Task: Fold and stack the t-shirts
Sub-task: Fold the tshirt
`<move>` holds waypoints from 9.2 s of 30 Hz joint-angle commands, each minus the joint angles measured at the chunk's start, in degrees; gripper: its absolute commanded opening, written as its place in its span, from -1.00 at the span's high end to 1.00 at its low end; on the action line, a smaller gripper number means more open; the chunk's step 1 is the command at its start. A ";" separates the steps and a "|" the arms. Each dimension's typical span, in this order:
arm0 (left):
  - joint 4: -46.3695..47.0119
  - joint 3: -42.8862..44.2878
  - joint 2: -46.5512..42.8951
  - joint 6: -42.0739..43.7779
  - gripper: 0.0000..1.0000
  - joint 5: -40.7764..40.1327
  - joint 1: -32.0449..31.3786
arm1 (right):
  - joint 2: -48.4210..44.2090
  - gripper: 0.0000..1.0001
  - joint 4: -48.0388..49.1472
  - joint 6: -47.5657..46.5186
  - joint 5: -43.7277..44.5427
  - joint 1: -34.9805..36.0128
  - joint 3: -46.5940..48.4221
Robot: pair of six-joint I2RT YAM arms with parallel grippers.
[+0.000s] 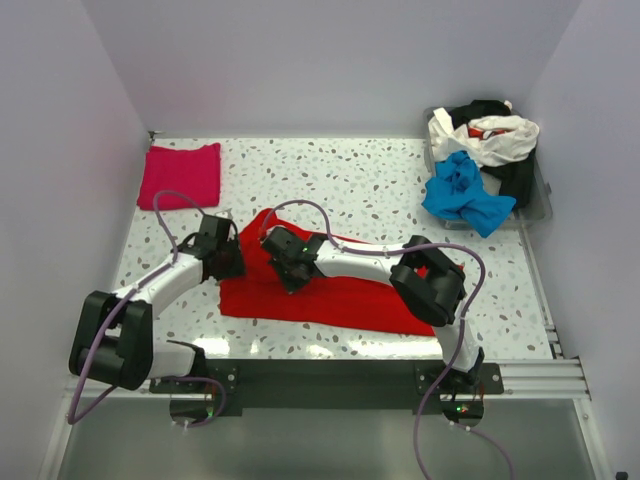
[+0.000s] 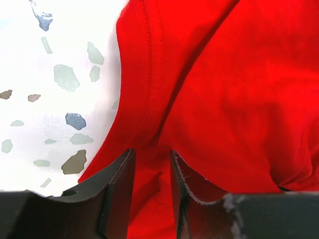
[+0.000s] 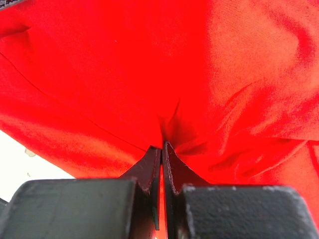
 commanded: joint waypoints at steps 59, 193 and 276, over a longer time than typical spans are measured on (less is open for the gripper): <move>-14.11 4.29 -10.46 -2.69 1.00 4.92 -2.98 | -11.80 1.00 -12.05 0.01 4.92 -0.22 -2.92; 0.74 46.65 41.39 10.93 1.00 -1.06 3.79 | -24.46 1.00 1.04 -0.08 9.14 -72.73 -35.36; -1.19 36.65 25.68 5.49 -0.10 4.31 -5.97 | -9.43 0.03 4.83 17.15 -14.42 -19.82 -7.93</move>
